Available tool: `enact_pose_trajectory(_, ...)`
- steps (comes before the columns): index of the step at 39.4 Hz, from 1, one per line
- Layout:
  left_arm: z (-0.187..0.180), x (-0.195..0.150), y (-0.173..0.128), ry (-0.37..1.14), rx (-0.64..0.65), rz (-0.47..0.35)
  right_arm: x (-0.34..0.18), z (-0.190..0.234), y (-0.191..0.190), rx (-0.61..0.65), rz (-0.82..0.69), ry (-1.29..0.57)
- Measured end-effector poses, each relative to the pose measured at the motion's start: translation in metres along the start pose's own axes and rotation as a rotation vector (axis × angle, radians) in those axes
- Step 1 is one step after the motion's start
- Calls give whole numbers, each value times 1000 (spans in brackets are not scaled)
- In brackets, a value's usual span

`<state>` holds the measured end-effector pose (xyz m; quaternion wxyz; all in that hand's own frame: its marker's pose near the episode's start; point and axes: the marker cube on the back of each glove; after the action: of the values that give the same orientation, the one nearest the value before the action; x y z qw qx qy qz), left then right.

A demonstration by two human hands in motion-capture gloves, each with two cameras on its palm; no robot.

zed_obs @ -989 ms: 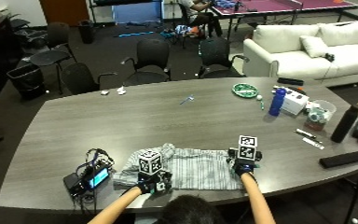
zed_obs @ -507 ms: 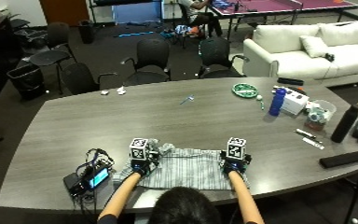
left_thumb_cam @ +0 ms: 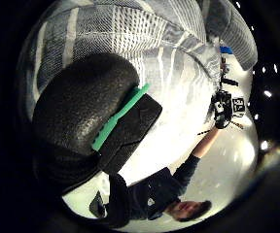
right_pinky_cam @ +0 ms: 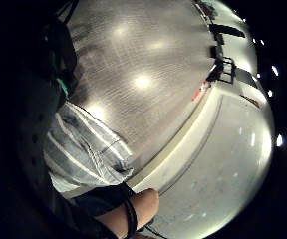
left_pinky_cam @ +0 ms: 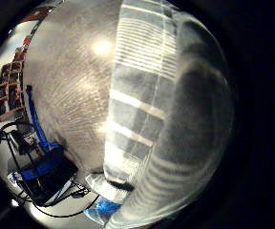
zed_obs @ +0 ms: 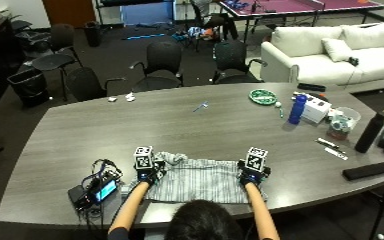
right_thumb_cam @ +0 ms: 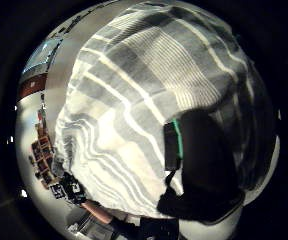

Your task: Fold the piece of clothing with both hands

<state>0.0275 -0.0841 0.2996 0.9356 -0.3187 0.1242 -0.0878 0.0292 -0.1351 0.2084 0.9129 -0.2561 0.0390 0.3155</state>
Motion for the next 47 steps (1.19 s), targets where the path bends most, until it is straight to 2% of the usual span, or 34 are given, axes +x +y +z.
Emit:
enact_pose_trajectory(6,-12,2,5,10,18,-17,-4,-5,-2,108,-44,-115)
enact_pose_trajectory(12,-27,2,14,10,58,18,3,-7,0,104,-105,-154)
enact_pose_trajectory(21,-49,-16,35,28,90,40,79,-41,-25,217,108,-181)
enact_pose_trajectory(24,-53,-29,41,60,75,51,103,-51,-46,250,154,-215)
enact_pose_trajectory(27,-58,-40,44,99,137,90,119,-68,-63,298,174,-247)
enact_pose_trajectory(29,-64,-42,45,128,226,169,121,-88,-58,328,173,-259)
enact_pose_trajectory(31,-70,-40,50,161,283,266,114,-108,-49,340,159,-265)
enact_pose_trajectory(32,-73,-40,52,157,303,283,110,-117,-44,343,149,-266)
enact_pose_trajectory(36,-91,-45,60,48,407,212,81,-156,-10,385,109,-252)
enact_pose_trajectory(41,-116,-33,81,17,520,254,20,-193,29,429,51,-199)
enact_pose_trajectory(42,-116,-35,74,5,541,253,5,-199,38,434,32,-191)
enact_pose_trajectory(45,-99,-49,24,-51,613,224,-57,-211,68,442,-57,-170)
enact_pose_trajectory(47,-95,-55,9,-74,662,200,-104,-213,86,429,-126,-165)
